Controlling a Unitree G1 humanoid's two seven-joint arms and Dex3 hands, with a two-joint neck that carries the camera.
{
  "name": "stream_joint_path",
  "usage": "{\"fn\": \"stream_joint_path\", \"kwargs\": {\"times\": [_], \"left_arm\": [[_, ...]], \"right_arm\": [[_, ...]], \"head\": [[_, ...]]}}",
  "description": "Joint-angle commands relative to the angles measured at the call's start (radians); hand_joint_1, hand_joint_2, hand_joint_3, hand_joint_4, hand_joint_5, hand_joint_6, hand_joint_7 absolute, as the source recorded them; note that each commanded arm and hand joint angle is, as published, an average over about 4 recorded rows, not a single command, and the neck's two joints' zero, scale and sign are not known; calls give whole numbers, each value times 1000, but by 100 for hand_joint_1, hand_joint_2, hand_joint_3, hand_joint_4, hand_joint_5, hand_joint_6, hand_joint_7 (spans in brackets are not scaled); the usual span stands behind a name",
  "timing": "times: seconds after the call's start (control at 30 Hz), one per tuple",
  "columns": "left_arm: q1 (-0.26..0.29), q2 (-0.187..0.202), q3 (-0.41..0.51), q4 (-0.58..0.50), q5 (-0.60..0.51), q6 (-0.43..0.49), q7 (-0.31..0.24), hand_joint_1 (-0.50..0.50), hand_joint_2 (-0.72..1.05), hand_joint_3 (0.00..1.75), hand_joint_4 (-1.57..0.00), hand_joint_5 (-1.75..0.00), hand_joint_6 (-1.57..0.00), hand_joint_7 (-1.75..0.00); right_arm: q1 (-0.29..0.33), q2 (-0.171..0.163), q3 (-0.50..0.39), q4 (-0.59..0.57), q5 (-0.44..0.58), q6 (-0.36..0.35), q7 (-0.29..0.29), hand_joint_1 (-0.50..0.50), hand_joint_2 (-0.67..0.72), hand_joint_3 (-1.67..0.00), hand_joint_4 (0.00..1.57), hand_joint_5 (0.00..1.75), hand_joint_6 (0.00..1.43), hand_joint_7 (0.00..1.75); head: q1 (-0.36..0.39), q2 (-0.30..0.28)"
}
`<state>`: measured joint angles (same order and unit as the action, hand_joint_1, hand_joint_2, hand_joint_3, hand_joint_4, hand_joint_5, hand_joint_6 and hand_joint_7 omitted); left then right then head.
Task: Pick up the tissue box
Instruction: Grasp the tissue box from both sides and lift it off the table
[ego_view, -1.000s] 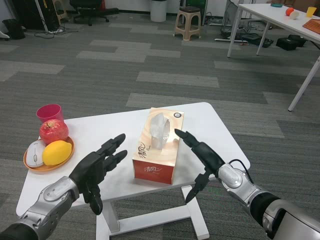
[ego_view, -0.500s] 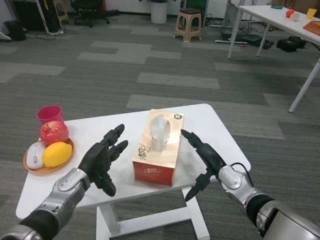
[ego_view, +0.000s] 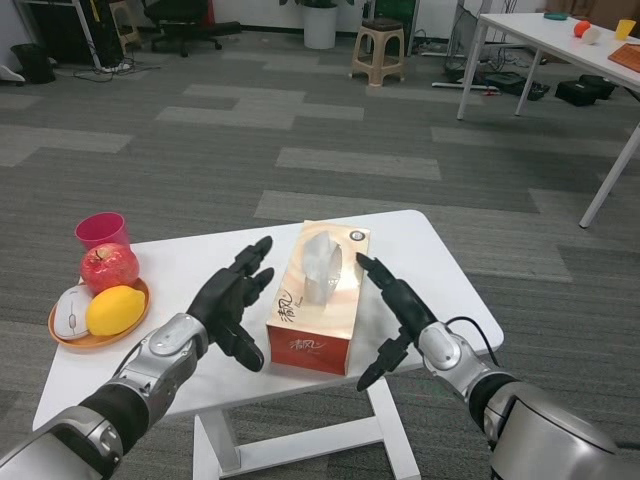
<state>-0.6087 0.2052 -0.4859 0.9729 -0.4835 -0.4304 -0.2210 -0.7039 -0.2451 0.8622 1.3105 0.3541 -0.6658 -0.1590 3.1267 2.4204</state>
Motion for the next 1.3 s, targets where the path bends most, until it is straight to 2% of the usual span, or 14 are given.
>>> {"fn": "stream_joint_path", "kwargs": {"times": [0.03, 0.27, 0.33, 0.47, 0.57, 0.7, 0.83, 1.13, 1.3], "left_arm": [[-12, 3, -32, 5, -2, 2, 2, 50, -55, 0, 0, -21, 0, 0], [15, 7, -69, 0, -7, 2, -8, 50, -55, 0, 0, -21, 0, 0], [27, 11, -71, -7, -9, 2, -13, 50, -55, 0, 0, -21, 0, 0], [49, 15, -68, -29, -15, 2, -20, 50, -55, 0, 0, -21, 0, 0], [68, 20, -62, -53, -17, 2, -24, 50, -55, 0, 0, -21, 0, 0], [104, 30, -54, -102, -23, 2, -28, 50, -55, 0, 0, -21, 0, 0], [142, 41, -43, -154, -24, 4, -29, 50, -55, 0, 0, -31, 0, 0], [264, 85, 11, -313, -16, 37, -28, 50, -55, 0, 0, -31, 0, 0], [307, 101, 19, -372, -15, 58, -28, 50, -55, 0, 0, -31, 0, 0]], "right_arm": [[-16, 0, 54, -4, 3, 7, -9, -46, 15, -8, 0, 0, 0, 10], [-17, -6, 153, -50, 3, 7, -9, -46, 17, -8, 0, 0, 0, 14], [-21, -8, 182, -68, 3, 7, -9, -46, 20, -8, 0, 0, 0, 14], [-32, -11, 224, -92, 3, 7, -8, -46, 15, -8, 0, 0, 0, 14], [-36, -14, 245, -109, 3, 7, -7, -46, 19, -8, 0, 0, 0, 14], [-37, -23, 261, -133, 3, 6, -5, -43, 22, -8, 0, 0, 0, 14], [-37, -30, 271, -150, 3, 6, -2, -46, 22, -8, 0, 0, 0, 14], [-39, -41, 276, -189, 3, 6, 9, -43, 20, -8, 0, 0, 0, 14], [-39, -45, 262, -192, 3, 6, 15, -45, 20, -8, 0, 0, 0, 14]], "head": [[-1, 1], [-2, -2], [-3, -4], [1, -5], [3, -9], [2, -10], [4, -13], [9, -19], [12, -24]]}}
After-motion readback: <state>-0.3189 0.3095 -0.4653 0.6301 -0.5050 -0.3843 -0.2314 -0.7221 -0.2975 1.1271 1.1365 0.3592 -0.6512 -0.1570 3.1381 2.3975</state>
